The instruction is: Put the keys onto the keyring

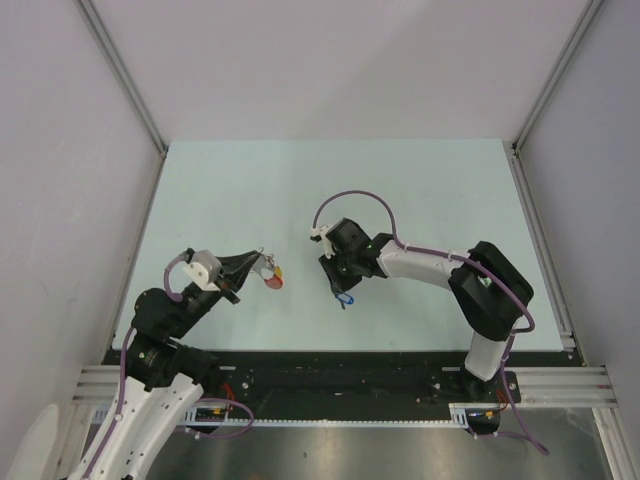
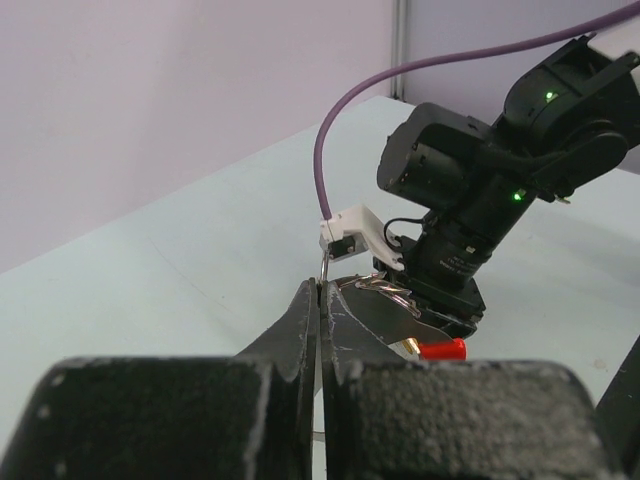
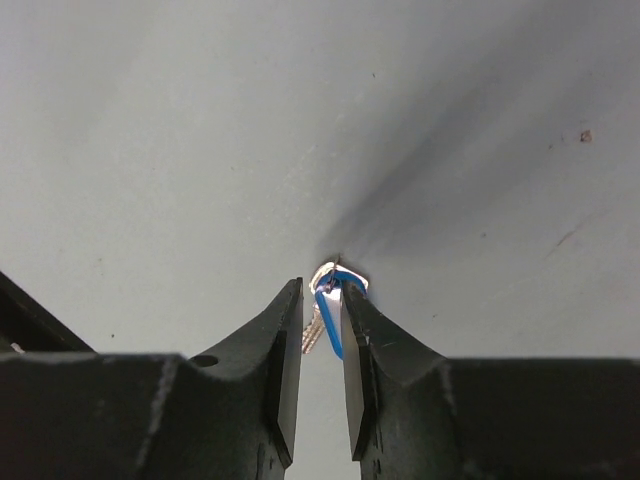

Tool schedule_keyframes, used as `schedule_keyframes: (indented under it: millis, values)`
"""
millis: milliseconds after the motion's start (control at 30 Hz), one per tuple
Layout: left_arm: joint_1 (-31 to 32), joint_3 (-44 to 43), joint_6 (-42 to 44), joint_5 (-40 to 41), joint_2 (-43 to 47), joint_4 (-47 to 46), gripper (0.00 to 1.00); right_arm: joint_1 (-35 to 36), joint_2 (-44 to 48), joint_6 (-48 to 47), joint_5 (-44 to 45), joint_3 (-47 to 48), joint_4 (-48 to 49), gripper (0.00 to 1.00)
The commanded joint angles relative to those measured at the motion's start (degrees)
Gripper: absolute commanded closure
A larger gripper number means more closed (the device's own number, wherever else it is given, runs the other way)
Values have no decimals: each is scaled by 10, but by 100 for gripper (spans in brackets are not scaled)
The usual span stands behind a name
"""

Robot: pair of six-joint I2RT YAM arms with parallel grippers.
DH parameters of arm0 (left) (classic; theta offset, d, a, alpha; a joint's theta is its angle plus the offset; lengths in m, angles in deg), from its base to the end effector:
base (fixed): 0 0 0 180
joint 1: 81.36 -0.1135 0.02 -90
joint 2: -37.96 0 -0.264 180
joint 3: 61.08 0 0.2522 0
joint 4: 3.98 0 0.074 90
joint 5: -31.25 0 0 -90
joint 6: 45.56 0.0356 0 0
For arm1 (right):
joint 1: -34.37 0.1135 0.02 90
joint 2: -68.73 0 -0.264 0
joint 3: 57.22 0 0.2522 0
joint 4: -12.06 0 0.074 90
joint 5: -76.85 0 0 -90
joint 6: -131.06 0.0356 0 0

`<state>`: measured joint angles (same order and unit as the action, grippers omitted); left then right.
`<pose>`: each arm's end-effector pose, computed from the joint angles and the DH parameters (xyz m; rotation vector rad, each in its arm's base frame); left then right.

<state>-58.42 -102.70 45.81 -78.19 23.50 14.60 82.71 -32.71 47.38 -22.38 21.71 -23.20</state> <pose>0.0830 -0.0480 0.3106 0.5772 1.3330 -0.5496 0.2374 0.2754 0.1834 -1.0124 2.4629 0.5440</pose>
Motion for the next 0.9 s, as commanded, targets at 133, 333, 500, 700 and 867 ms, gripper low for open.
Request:
schedule_keyframes:
  millis: [133, 333, 500, 700, 867]
  values:
    - [-7, -5, -10, 13, 7, -21, 100, 13, -25, 47, 52, 18, 1, 76]
    - [-7, -5, -10, 12, 7, -22, 99, 17, -31, 47, 59, 18, 0, 78]
    - [-7, -5, -10, 10, 7, -22, 99, 18, -35, 45, 66, 18, -2, 82]
    - [-8, -5, -10, 10, 6, -22, 99, 20, -37, 42, 73, 18, -7, 93]
    - [-8, -4, -10, 7, 2, -24, 100, 22, -19, 28, 77, 18, -7, 100]
